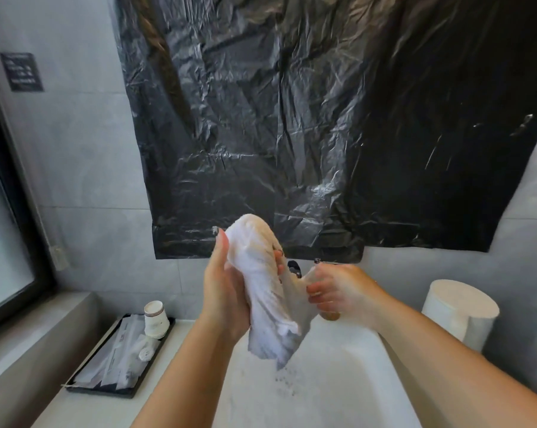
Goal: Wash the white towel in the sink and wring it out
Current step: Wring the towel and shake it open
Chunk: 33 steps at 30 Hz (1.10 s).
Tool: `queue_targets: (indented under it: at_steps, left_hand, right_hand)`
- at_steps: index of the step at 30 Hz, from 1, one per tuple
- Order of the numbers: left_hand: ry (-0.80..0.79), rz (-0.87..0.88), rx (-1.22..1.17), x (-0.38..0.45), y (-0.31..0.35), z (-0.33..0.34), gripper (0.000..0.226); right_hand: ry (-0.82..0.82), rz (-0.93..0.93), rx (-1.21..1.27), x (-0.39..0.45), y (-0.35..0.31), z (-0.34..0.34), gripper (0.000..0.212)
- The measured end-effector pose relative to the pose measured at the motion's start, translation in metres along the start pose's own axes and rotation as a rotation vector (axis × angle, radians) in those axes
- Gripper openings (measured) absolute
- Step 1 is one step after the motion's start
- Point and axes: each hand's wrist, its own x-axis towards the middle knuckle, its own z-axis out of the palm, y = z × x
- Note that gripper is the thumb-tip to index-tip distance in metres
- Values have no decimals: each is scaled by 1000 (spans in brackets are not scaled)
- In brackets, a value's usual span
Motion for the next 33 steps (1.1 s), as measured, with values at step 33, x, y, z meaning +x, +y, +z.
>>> queue_targets:
  at_steps: [33]
  left_hand:
    - [-15,378,466,65,22,39,41]
  right_hand:
    - [131,-7,228,-1,1,-15,14]
